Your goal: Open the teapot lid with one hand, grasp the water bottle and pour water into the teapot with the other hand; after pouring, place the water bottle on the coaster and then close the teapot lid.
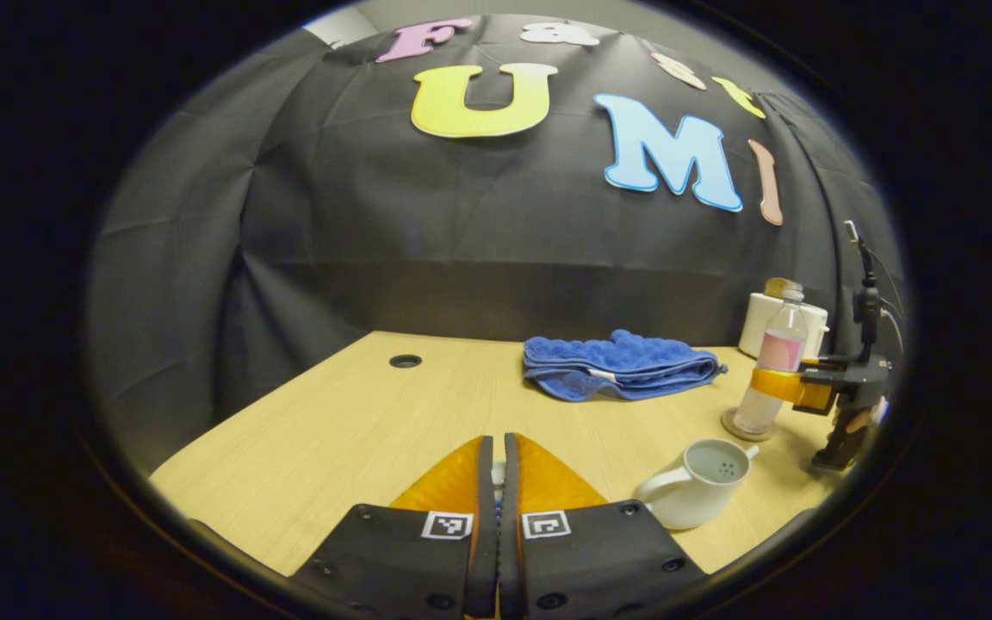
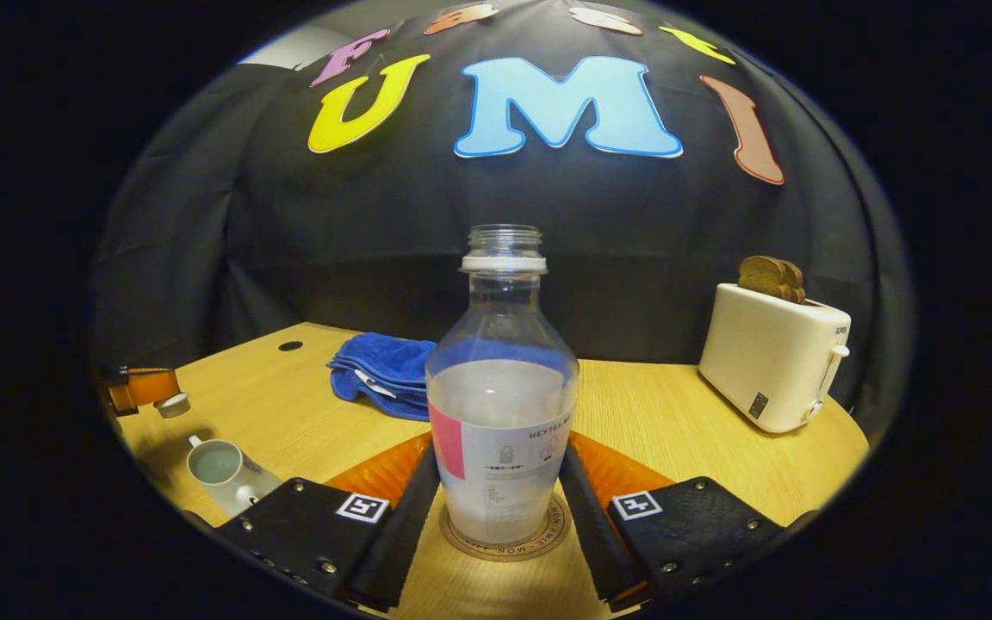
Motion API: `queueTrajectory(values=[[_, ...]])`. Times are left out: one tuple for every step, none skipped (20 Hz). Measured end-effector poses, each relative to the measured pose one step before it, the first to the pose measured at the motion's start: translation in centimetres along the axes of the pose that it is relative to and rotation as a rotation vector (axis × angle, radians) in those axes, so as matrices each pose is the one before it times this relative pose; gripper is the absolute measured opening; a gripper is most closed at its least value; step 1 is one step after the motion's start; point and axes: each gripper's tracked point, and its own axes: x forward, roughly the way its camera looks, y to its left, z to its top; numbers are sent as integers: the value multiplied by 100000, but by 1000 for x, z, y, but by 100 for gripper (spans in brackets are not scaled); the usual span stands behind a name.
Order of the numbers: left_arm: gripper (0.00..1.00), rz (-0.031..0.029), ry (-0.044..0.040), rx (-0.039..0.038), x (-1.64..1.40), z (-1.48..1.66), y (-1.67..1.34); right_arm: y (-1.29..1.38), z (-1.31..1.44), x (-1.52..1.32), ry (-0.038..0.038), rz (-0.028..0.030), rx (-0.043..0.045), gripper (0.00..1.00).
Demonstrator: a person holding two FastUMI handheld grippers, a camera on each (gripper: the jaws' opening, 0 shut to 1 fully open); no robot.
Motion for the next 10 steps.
queueTrajectory(values=[[7, -175, -44, -96, -39, 17, 1, 32, -149, -30, 230, 567, 228, 80], [7, -367, -256, -221, -4, 65, -156, 27, -123, -103, -183, -329, -239, 90], [7, -472, -459, -274, 18, 115, -123, -108, 213, -184, -1220, -518, -466, 98], [7, -387, -492, -106, -12, 168, -91, -218, 431, -201, -1175, -613, -436, 100], [7, -431, -469, 27, -109, 107, -89, 103, 28, -254, -1277, 171, -388, 99], [7, -428, -422, -7, -85, 99, -200, 13, 274, -190, -1011, 289, -262, 99], [7, -148, -36, 112, 37, -35, -188, -56, 126, -421, -902, -145, -137, 99], [7, -169, 67, 321, -41, 83, -137, -90, 233, -386, -1016, -286, -106, 99], [7, -280, -141, 179, 22, 24, -184, 16, 79, -490, -823, -147, 23, 99], [7, -603, -324, -245, -48, 125, -389, -78, 242, -373, -830, -156, -39, 99]])
